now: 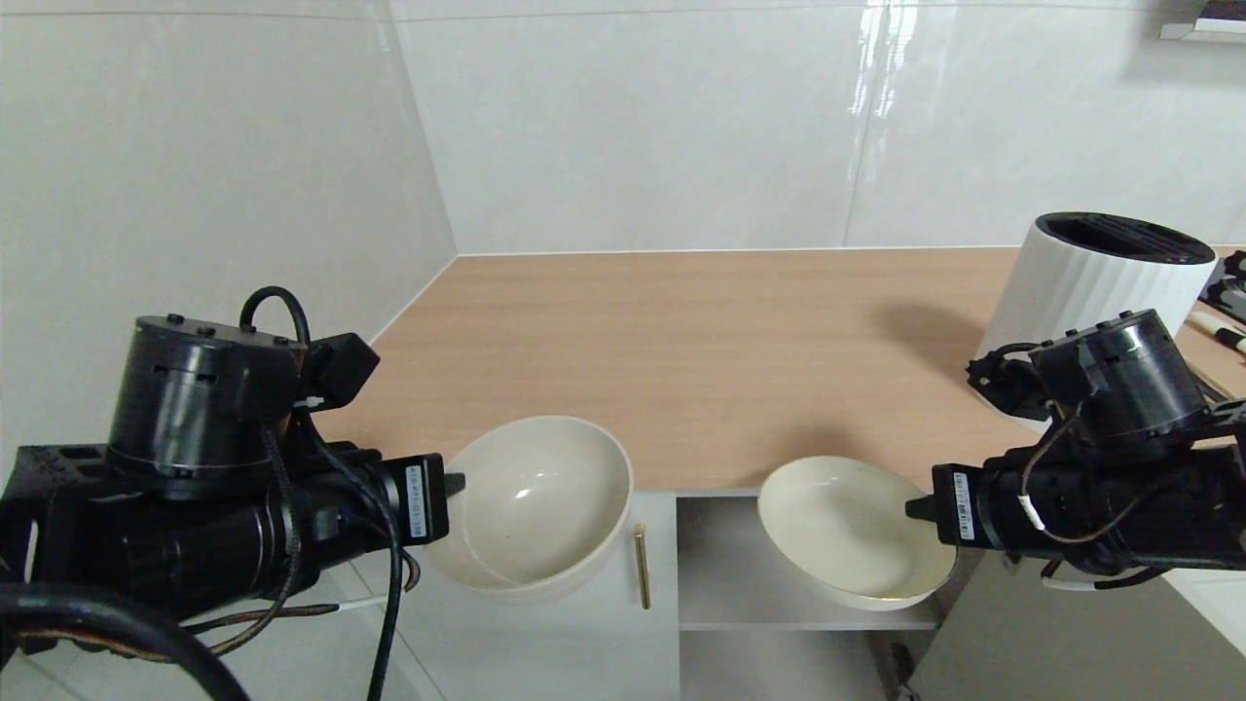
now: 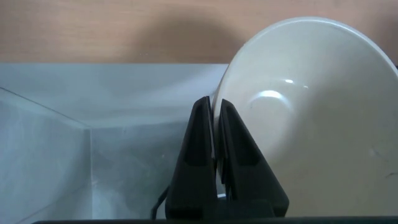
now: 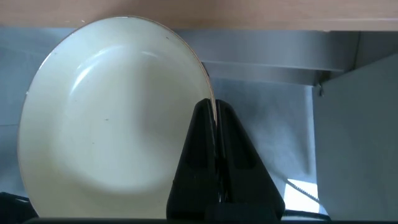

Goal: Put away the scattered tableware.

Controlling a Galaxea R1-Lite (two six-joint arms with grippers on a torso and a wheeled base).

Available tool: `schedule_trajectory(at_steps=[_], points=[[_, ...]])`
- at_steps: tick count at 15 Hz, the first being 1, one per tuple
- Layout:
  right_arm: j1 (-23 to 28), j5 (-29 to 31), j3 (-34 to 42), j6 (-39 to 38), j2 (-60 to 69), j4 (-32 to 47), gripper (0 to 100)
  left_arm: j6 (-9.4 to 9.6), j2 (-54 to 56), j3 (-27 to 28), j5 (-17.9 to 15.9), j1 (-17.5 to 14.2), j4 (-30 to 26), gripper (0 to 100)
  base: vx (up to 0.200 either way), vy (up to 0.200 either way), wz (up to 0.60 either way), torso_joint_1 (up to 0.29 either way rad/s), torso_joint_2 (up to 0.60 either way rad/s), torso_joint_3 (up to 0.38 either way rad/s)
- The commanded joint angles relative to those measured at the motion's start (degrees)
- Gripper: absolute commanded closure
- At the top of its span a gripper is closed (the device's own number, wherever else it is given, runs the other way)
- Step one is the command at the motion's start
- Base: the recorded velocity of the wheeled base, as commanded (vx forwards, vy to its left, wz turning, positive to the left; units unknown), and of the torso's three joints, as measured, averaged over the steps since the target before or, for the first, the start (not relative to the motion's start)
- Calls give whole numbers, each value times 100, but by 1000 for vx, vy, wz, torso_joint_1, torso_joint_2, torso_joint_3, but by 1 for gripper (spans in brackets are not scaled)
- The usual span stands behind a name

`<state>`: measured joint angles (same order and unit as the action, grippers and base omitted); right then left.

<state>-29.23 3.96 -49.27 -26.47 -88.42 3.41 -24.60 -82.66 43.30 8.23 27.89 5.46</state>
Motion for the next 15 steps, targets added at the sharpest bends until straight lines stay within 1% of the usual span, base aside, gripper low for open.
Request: schedule_trajectory(at_steps=[1,2,15], points=[[-3,-1,6,1,0,1,100,-1,-22,-6,3,6,-1,100,-200,0,0,7,2,2],[-3,8,6,19,-18,1,100,-1,-48,-6,3,6,-1,100,-200,0,0,12,7,-2],[-3,17,58,54,-272,-69,100,17,-66,-6,-5,6,-1,100,0,0,0,0,0,0]])
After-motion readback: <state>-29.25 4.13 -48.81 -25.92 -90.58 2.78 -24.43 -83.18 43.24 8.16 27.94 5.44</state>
